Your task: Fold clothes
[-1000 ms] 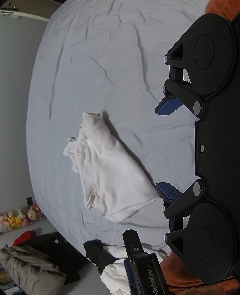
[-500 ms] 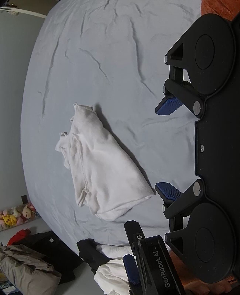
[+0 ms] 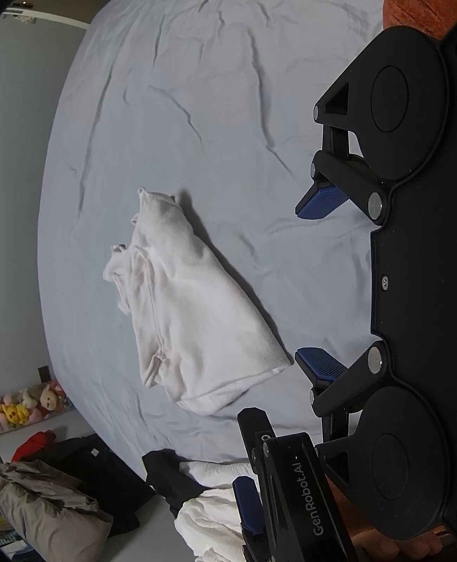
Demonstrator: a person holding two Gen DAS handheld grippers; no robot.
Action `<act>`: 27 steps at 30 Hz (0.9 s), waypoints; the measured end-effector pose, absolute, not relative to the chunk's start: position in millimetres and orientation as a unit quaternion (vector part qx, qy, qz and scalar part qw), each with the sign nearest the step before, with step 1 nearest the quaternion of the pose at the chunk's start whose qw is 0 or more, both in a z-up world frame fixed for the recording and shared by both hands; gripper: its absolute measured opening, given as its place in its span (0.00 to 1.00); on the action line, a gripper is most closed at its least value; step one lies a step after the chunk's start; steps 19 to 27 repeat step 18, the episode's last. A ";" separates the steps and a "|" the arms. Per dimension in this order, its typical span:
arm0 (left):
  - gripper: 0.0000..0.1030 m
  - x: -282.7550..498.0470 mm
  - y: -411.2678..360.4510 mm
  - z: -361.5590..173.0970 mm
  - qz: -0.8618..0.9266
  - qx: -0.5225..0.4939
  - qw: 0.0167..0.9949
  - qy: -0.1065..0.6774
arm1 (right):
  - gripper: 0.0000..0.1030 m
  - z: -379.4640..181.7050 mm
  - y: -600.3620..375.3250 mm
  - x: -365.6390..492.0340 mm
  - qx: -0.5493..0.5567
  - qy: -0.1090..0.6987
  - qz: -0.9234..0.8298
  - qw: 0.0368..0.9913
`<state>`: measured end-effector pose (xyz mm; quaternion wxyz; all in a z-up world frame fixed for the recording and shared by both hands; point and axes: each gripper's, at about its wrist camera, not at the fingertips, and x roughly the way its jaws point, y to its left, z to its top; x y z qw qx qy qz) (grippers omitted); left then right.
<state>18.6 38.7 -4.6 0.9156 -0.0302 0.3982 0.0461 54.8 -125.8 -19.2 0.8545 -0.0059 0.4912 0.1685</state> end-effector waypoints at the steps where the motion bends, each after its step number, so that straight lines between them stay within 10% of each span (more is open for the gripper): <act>1: 0.74 18.9 38.4 -4.7 0.046 -0.030 0.916 0.398 | 0.76 -19.4 -125.9 54.7 -0.005 0.491 0.169 0.854; 27: 0.74 16.4 32.9 -2.6 0.039 -0.026 0.917 0.396 | 0.76 -19.6 -126.1 50.5 -0.003 0.492 0.171 0.854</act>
